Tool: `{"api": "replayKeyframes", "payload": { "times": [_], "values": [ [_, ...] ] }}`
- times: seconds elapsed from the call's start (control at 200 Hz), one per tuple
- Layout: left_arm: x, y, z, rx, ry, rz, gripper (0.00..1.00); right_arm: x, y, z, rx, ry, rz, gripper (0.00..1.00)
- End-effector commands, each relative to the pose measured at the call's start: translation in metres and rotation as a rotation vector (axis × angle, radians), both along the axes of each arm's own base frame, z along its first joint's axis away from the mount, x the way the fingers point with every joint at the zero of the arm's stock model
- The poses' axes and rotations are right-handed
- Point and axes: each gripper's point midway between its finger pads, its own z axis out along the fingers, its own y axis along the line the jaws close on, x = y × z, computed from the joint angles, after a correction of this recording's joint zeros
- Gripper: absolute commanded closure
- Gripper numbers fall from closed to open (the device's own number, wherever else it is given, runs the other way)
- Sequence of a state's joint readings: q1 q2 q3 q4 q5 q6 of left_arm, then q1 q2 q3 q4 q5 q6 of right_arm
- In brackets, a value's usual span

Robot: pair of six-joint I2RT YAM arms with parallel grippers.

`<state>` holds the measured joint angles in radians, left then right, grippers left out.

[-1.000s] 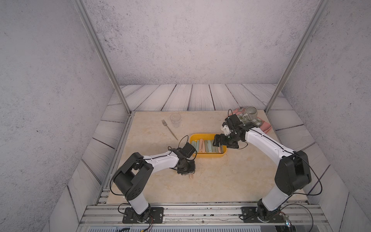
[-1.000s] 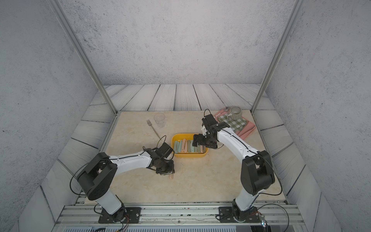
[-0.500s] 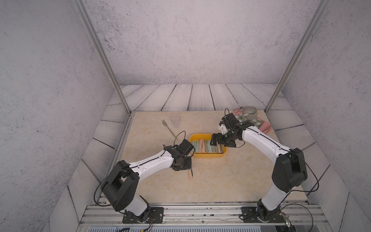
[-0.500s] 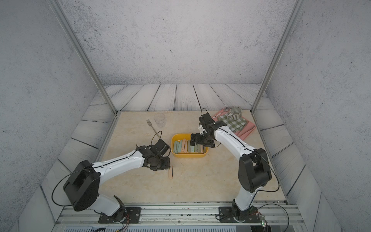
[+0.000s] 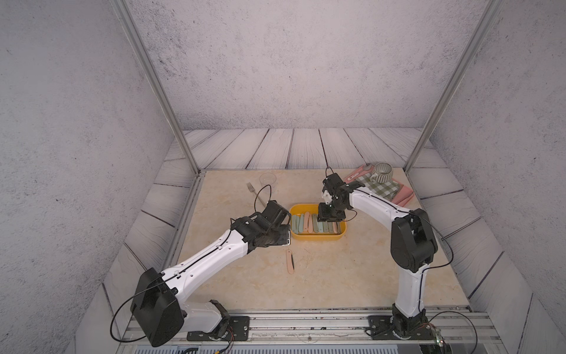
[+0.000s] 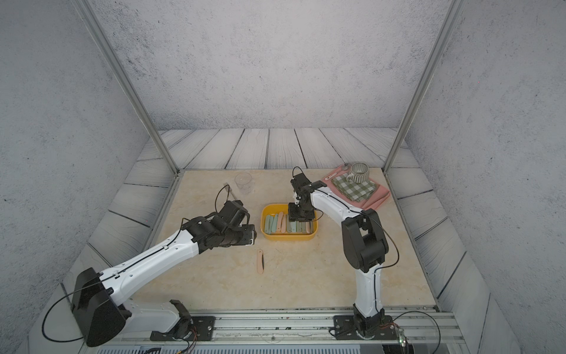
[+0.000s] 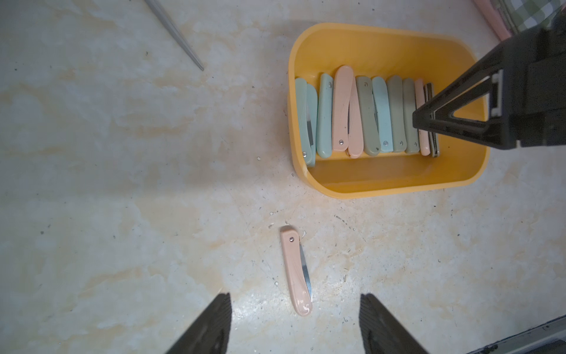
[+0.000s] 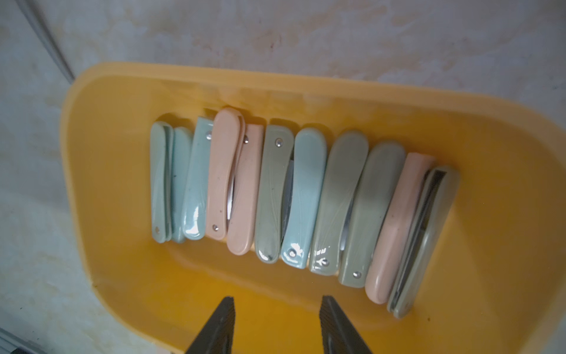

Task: Take the fruit knife out of the storage box
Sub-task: Place the fruit knife at the center of the board, then pick up the fruit knife from the storage box.

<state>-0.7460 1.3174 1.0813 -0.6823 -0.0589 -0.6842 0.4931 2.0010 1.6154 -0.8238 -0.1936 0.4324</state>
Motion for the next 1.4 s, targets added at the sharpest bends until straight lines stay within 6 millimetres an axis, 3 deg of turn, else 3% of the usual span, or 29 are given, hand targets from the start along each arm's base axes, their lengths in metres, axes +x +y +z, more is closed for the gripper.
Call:
{"api": "replayKeyframes", "payload": {
  "times": [0.0, 0.415, 0.686, 0.946, 1.086, 1.391],
  "values": [
    [-0.001, 0.006, 0.003, 0.018, -0.003, -0.009, 0.30, 0.008, -0.003, -0.013, -0.053, 0.005, -0.002, 0.53],
    [0.004, 0.013, 0.004, 0.004, -0.008, -0.003, 0.30, 0.028, 0.001, -0.045, -0.103, 0.006, 0.010, 0.56],
    [0.009, 0.014, 0.001, 0.000, 0.001, 0.006, 0.30, 0.024, -0.001, -0.061, -0.134, 0.032, 0.015, 0.57],
    [0.011, 0.015, -0.002, -0.006, 0.000, 0.014, 0.30, 0.018, 0.005, -0.065, -0.186, 0.015, 0.058, 0.59],
    [0.010, 0.016, -0.003, -0.011, 0.005, 0.016, 0.30, 0.018, -0.012, -0.071, -0.270, 0.003, 0.035, 0.53],
    [0.008, 0.018, -0.005, -0.014, 0.007, 0.021, 0.30, 0.024, -0.023, -0.063, -0.307, -0.066, -0.015, 0.59]
  ]
}}
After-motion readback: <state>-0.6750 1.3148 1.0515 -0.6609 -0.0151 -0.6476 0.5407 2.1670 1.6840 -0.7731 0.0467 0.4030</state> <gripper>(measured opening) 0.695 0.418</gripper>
